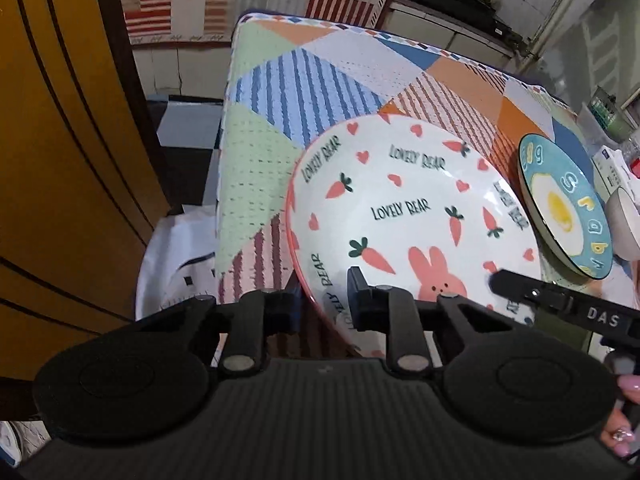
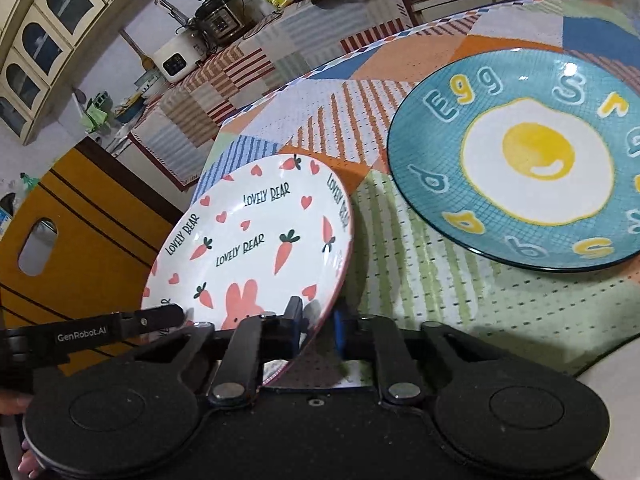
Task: Organize plates and bowls
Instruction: 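Lift the bunny plate with both grippers and carry it over the sun plate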
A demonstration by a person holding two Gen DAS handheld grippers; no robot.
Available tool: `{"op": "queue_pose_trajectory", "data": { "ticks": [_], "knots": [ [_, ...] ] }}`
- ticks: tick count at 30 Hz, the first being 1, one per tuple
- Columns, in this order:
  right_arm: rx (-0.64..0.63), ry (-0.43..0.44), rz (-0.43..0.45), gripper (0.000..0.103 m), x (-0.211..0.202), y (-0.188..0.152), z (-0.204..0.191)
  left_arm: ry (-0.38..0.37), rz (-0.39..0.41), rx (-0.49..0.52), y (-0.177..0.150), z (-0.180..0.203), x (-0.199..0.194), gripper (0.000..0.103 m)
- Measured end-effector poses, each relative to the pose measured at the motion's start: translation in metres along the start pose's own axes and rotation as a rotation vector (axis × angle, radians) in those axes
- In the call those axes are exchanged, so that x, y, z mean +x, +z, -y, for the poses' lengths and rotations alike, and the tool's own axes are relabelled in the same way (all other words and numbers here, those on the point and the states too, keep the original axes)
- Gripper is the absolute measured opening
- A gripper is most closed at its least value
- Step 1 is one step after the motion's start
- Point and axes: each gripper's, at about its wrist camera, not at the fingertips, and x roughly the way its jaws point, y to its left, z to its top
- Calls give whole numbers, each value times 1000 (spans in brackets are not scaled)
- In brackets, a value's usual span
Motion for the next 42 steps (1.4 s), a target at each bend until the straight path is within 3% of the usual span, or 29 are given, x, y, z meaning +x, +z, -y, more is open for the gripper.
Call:
{"op": "queue_pose_trajectory", "data": {
  "ticks": [8,14,31,42],
  "knots": [
    [-137,-41,0,18,-10,3,-11,15,-21,37,-6,16,-15,21],
    [-192,-61,30,18,-50,2,-10,-2,-6,40,-23,39,-44,21],
    [-141,-70,130,18,-201,-28,4,-67,26,204,-66,139,-154,22],
    [-122,-126,114,19,-262,-56,30,-120,-28,215,-110,188,-169,22]
  ]
}}
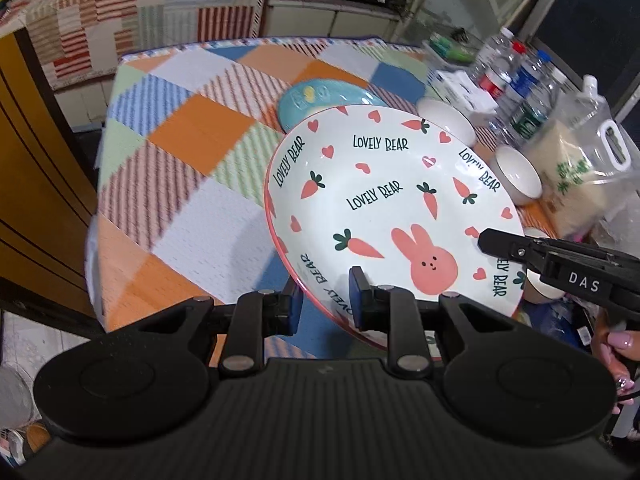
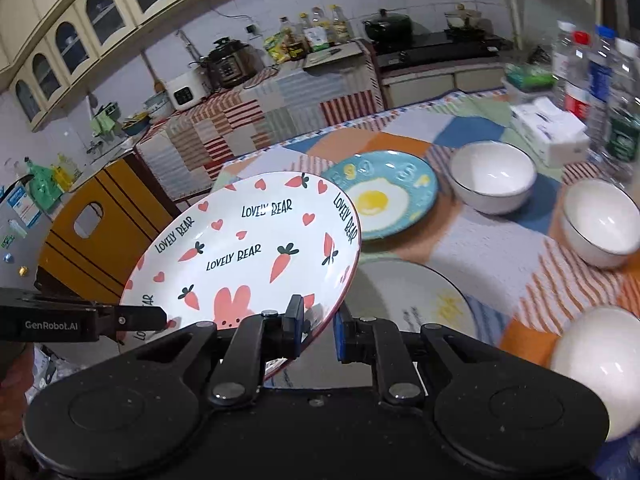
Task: Organize plates and bowls
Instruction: 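Lift the bunny plate with both grippers and carry it over the sun plate, then lower the bunny plate onto the sun plate and open both grippers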
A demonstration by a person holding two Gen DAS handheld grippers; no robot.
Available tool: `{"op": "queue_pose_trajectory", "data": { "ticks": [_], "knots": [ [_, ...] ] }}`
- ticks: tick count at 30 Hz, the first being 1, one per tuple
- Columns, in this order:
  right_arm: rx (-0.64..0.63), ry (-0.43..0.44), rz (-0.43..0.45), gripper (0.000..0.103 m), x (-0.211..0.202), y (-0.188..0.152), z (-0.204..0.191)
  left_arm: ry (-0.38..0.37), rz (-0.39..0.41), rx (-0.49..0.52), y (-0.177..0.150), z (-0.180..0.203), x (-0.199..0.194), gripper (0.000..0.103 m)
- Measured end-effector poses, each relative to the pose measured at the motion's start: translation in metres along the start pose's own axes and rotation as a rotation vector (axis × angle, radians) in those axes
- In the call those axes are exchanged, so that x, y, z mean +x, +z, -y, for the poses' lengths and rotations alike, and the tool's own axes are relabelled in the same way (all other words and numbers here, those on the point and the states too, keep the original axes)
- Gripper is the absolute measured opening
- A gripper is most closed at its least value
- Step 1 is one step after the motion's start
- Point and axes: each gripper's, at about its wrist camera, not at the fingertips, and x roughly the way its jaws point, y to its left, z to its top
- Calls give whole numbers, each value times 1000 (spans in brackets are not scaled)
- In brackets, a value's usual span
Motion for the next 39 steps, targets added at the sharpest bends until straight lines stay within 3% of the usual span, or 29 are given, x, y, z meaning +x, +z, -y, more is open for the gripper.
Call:
{"op": "queue_pose_trajectory", "data": {
  "ticks": [7,19,32,39],
  "knots": [
    [39,-46,-11,19,-7,-24,28,-10,-42,25,-14,25,23,22],
    [84,-81,-117,19,19,-53,60,-2,-155,2,-31,30,79,22],
    [49,-137,-165,20,35,-55,56,-14,-199,-30,-32,22,101,23],
    [-28,-240,-191,27,45,-50,43,-17,-224,-43,-27,23,113,23]
  ]
}}
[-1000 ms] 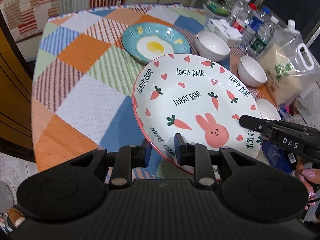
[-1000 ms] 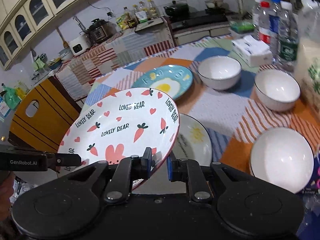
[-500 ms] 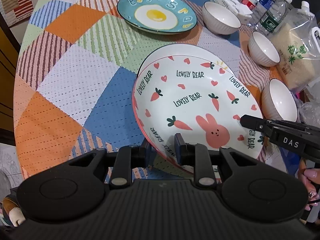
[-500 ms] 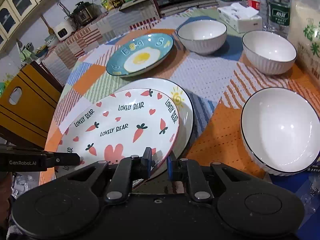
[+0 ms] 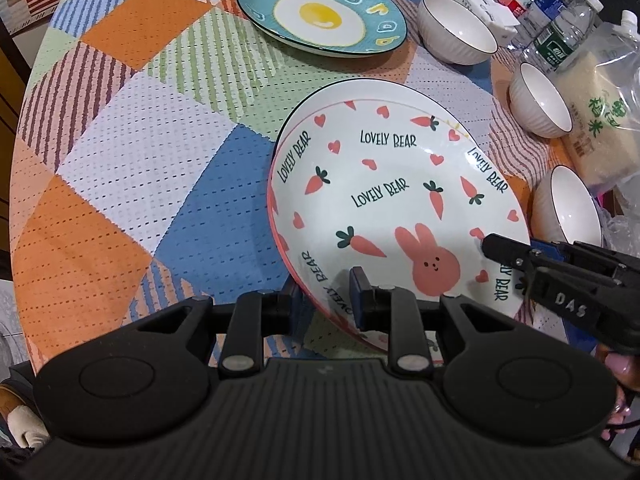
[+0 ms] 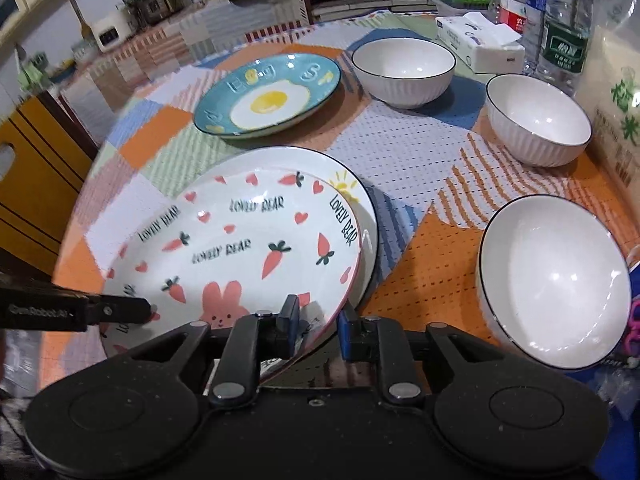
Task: Organize plates and bowls
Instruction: 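Lower the bunny plate onto the sun plate and open both grippers, then move both grippers to the teal egg plate rim and close on it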
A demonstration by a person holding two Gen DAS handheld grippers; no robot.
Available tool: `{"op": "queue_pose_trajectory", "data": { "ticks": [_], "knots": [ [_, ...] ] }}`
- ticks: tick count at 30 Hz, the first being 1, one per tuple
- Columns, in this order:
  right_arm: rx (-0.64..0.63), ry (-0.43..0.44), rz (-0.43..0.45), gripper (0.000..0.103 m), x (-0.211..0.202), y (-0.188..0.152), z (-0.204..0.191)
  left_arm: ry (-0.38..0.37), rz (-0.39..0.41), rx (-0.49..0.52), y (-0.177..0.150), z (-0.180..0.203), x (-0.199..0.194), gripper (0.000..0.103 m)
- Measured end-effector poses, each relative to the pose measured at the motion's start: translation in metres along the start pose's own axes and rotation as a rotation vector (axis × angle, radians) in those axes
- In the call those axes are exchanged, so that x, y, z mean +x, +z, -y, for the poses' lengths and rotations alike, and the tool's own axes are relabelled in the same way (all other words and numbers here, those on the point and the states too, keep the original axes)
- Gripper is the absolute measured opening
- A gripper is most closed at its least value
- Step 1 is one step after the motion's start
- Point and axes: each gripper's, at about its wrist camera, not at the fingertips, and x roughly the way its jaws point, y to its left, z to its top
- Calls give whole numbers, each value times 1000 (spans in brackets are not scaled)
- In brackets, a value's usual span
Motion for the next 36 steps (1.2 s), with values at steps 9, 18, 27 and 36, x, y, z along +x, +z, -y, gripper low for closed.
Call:
{"op": "queue_pose_trajectory", "data": {
  "ticks": [9,18,27,36],
  "knots": [
    [-122,-139,26,30,12,1,-11,4,-19,-6,5,2,4,21],
    [-65,2,101,30,-24,24,10,8,30,-11,14,0,-41,21],
    [-199,229,230,55,-73,71,0,102,78,94,44,9,-89,25],
    [-118,332,443,72,-72,98,10,171,150,70,75,-11,-89,38]
  ]
}}
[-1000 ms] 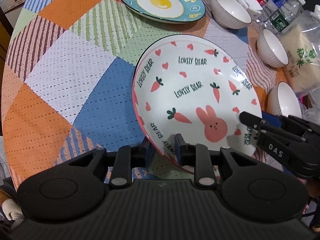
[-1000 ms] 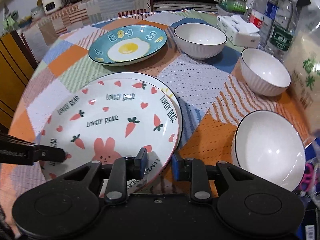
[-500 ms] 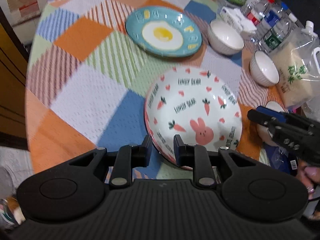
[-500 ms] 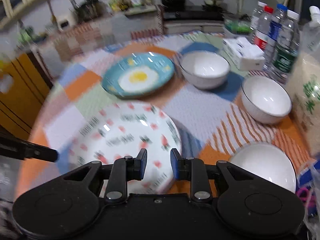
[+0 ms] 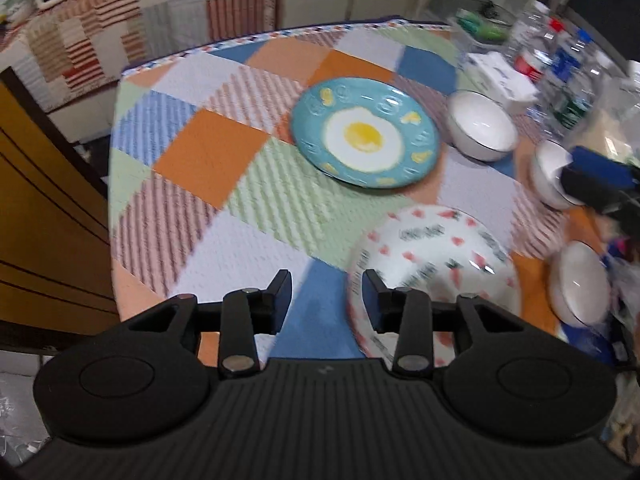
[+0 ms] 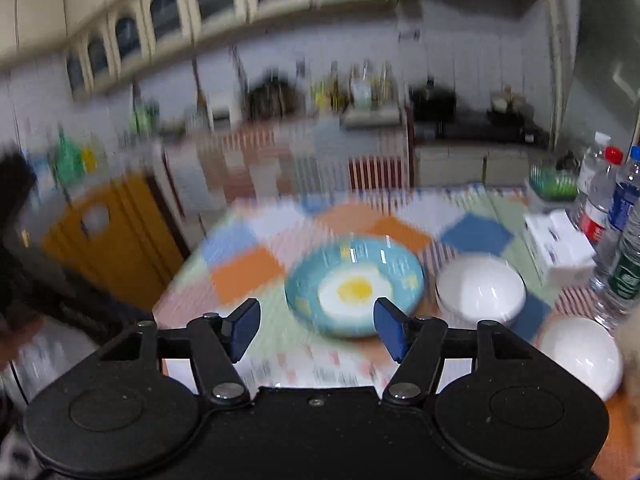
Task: Organize plates and bowls
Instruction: 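Move both grippers to the teal egg plate rim and close on it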
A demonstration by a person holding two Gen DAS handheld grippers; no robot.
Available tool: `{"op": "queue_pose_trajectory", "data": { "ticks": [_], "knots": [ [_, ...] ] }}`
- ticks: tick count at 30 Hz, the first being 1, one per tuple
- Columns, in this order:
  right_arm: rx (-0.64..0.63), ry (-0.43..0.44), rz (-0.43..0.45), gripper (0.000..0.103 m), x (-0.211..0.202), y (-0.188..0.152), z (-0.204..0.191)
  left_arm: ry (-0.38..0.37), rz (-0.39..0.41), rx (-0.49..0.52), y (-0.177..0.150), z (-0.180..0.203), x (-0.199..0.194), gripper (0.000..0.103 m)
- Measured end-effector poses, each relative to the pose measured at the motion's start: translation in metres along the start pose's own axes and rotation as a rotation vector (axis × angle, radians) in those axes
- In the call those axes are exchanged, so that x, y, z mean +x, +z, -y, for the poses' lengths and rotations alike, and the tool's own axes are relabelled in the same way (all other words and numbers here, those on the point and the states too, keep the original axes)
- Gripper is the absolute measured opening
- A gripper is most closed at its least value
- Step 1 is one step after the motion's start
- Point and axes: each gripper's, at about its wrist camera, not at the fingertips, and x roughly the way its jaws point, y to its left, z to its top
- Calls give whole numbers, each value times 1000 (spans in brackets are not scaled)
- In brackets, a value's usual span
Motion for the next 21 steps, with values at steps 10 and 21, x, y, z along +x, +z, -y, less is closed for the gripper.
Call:
{"op": "queue_pose_trajectory", "data": {
  "ticks": [10,21],
  "knots": [
    [210,-2,-102,74,72,-2,46,18,80,-50,26,-27,53,52],
    [361,-97,-233,74,144,-34,80,-96,145,-148,68,-34,112,65]
  ]
}}
